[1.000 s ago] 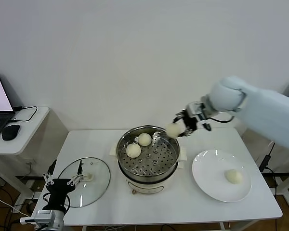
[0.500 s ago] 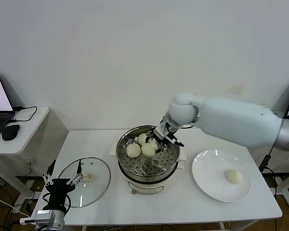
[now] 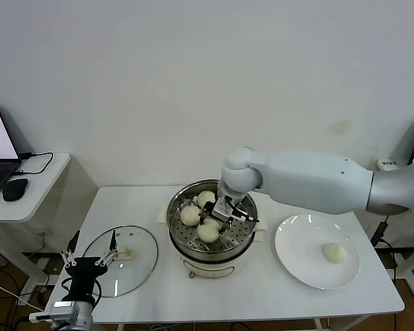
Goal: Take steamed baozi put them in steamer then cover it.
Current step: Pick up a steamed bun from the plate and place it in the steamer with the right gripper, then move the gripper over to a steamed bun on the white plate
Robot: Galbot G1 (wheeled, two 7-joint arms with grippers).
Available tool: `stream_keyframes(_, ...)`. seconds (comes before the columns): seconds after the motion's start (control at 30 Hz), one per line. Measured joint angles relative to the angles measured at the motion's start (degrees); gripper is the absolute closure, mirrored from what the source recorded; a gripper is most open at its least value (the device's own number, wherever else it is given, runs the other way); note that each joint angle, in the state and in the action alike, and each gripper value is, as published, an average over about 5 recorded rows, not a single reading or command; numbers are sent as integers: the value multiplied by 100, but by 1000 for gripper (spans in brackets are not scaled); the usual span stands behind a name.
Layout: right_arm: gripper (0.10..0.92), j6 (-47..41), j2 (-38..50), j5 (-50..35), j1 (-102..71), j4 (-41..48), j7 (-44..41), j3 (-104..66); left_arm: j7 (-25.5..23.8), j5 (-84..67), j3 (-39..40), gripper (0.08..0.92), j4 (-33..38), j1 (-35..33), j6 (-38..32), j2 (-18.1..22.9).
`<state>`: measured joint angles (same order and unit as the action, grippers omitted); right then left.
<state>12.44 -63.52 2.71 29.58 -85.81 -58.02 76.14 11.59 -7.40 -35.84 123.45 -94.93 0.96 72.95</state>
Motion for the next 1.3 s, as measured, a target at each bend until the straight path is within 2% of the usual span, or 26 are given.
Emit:
stream_keyframes(0.1,419,85,4,47,-18,-11,14,9,0,2,1,177,-8,0,-3,6)
stream_keyframes(0.33,243,199,91,69,36,-99,19,-26,0,11,5,177,1,-7,3,12)
stream_keyframes(0.43,209,197,219,9,113,-183,-6,-98,0,9,-9,177,23,-17,6,2)
stream_keyframes(0.67,202,-206,795,-251,362,-430,-148,-384,1,-3,-22,177,16,3,12,-59)
stream_keyframes(0.97,203,-1648,2076,-714,524,-821,-262,-766,8,-42,44,177,7,35,62,-159)
stream_keyframes(1.3,203,-2341,3705,-506,-489,-980,-433,-1702,33,-50,203,177,-27,51,129,-260)
